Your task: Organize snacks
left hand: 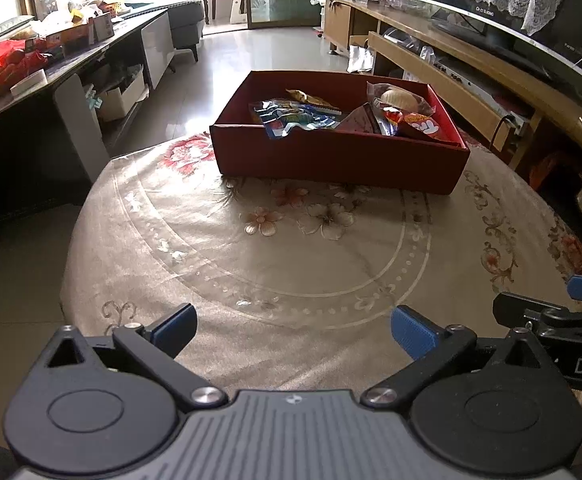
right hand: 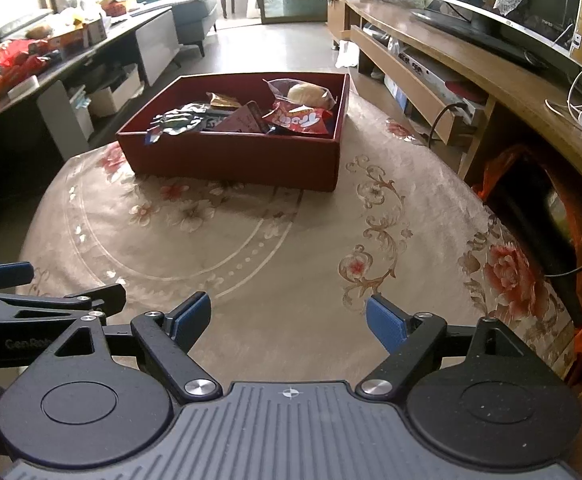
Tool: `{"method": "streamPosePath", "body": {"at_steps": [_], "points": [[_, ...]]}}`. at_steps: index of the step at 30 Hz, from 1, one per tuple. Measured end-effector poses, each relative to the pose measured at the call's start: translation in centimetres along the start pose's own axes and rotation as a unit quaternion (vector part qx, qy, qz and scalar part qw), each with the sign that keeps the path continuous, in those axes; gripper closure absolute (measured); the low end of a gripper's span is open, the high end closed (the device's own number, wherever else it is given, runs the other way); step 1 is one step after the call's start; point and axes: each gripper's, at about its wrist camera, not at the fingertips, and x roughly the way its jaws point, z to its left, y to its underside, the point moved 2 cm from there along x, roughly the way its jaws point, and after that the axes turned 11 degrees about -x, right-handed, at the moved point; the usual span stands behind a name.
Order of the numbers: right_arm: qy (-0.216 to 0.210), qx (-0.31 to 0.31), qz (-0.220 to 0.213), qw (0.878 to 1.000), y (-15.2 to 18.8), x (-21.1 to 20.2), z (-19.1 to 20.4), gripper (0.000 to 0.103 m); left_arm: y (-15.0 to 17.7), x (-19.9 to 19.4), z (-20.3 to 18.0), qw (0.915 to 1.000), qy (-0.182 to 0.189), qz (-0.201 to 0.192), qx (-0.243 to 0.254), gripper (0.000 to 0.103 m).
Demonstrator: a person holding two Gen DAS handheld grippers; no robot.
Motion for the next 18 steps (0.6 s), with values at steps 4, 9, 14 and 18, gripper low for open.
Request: {"method": "streamPosePath", "body": {"at_steps": [4, 9, 14, 18], "points": [[-0.001, -0.003, 0.000, 1.000, 0.14, -0.08, 0.22, 0.014, 0.18, -0.10, -0.01, 1.0000, -0.001, -0.004, 0.003, 0.000], [-0.003, -0.005, 0.000, 1.000, 0.27, -0.25, 0.34, 0.014, 0.35, -0.28, 0.10, 1.0000, 0.000, -0.009, 0.004, 0.000], [-0.005, -0.005, -0.001, 1.000, 0.35, -0.28, 0.35, 0.014, 0.46, -0.33, 0.16, 0.9999, 0.001, -0.009, 0.004, 0.000], [-0.006, -0.005, -0.001, 1.000, 0.38, -0.31, 0.35, 0.014, 0.54, -0.48, 0.15, 0.9999, -0.001, -0.014, 0.004, 0.000]]}}
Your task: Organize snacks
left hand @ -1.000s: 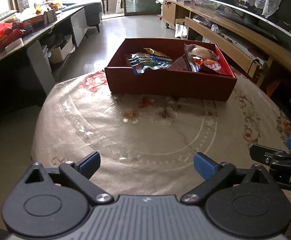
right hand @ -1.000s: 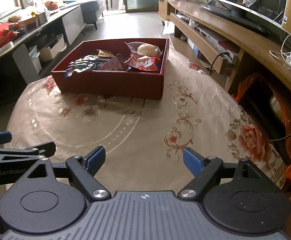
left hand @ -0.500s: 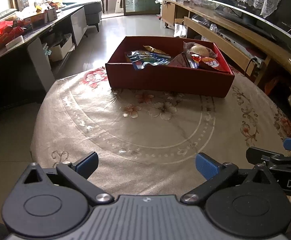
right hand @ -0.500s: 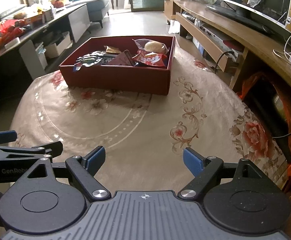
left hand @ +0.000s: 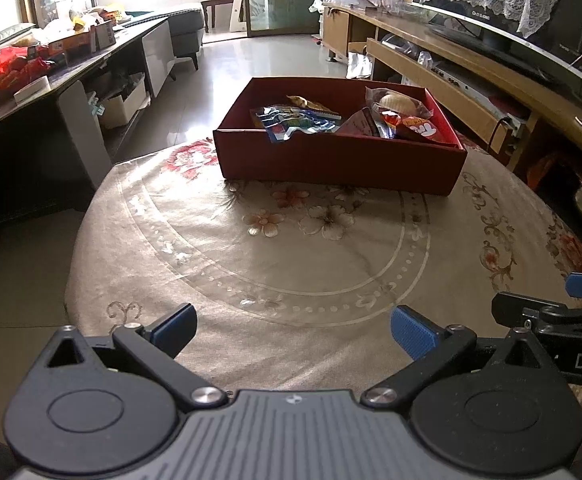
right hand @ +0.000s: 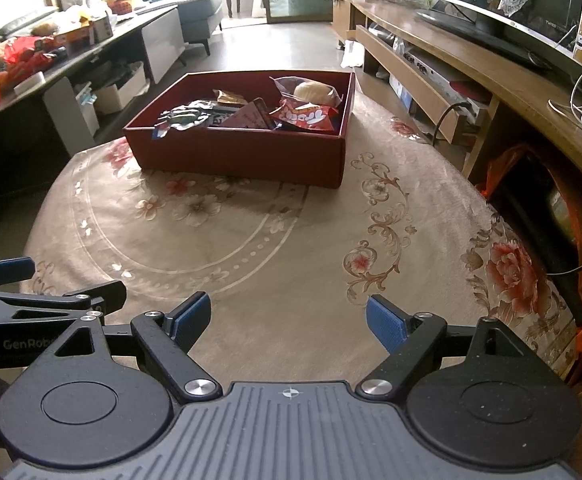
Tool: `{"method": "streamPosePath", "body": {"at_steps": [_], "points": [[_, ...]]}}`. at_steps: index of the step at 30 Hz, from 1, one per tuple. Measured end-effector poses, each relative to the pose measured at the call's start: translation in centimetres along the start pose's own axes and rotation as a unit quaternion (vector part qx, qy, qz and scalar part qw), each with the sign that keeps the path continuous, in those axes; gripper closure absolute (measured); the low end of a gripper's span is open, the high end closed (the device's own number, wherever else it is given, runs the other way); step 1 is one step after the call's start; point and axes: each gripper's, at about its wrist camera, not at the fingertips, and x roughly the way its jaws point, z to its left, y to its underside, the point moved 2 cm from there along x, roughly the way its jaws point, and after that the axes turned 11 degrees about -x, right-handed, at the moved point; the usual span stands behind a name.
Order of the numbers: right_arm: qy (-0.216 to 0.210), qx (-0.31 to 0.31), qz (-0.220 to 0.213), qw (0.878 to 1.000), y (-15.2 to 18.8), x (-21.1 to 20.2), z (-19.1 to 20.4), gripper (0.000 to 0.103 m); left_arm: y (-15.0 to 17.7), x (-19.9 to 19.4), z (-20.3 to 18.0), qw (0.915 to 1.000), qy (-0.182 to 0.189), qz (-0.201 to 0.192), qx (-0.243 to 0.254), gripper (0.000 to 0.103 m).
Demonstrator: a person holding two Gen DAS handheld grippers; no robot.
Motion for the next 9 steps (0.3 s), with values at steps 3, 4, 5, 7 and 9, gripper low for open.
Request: {"method": "streamPosePath", "body": {"at_steps": [3, 4, 5, 7, 9], "points": [[0.000, 0.000, 0.000, 1.000, -0.02, 0.01, -0.01, 0.014, 0.02, -0.12, 0.02, 1.0000, -0.001, -0.003, -0.001, 0.000], [-0.001, 0.000, 0.000, 1.000, -0.01, 0.00, -0.01, 0.014, 0.03, -0.14, 0.02, 1.0000, -0.001, -0.004, -0.001, 0.000], [-0.001, -0.001, -0.001, 1.000, -0.03, 0.00, -0.01, 0.014, 0.05, -0.17, 0.02, 1.0000, -0.001, -0.004, -0.001, 0.000], [-0.002, -0.002, -0.001, 1.000, -0.04, -0.05, 0.06, 0.014, 0.06, -0.20, 0.06, 1.0000, 0.000, -0.004, -0.002, 0.000], [-0.003, -0.002, -0.002, 1.000, -0.06, -0.08, 0.08, 0.014, 0.05, -0.20, 0.05, 1.0000, -0.001, -0.003, -0.004, 0.000]]}}
